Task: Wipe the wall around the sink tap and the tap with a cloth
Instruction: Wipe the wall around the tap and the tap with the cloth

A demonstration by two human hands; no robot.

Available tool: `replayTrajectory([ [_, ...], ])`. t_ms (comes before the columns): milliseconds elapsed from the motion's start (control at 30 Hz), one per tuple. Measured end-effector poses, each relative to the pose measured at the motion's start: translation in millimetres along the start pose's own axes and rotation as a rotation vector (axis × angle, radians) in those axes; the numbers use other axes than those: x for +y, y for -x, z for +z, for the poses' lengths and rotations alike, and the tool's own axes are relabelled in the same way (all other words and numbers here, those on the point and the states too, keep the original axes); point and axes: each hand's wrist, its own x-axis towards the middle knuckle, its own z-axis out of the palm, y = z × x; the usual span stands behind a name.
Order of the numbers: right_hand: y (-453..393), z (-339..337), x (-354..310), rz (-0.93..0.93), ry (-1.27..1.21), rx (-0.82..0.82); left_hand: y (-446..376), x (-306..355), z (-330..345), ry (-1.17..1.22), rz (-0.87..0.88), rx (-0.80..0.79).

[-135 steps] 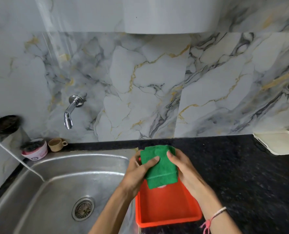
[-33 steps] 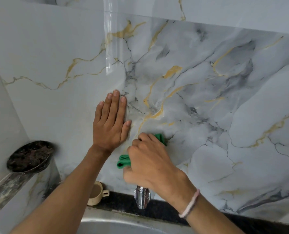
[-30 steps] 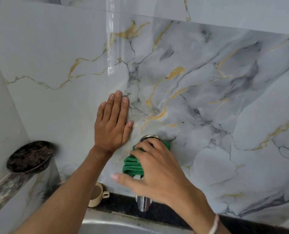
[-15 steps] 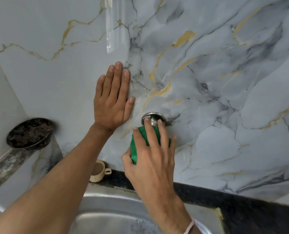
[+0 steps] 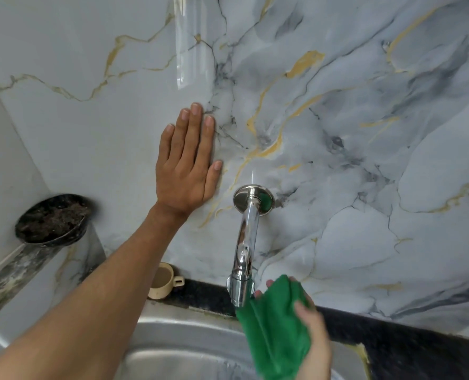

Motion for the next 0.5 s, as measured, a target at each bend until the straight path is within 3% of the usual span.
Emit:
replayTrajectory([
  [67, -26, 14, -24, 0.356, -0.162, -0.096, 0, 1, -1, 0.005, 0.004, -0.009],
  [233, -75, 66, -49, 0.57, -0.226, -0.757, 0, 0, -2, -0.012, 0.006, 0.007],
  [367, -88, 77, -39, 0.655, -0.267, -0.977, -1, 0, -2, -0.007, 0.019, 0.013],
  [500, -84, 71, -31, 0.655, -0.184, -1.021, -1, 1, -3, -0.006, 0.015, 0.016],
])
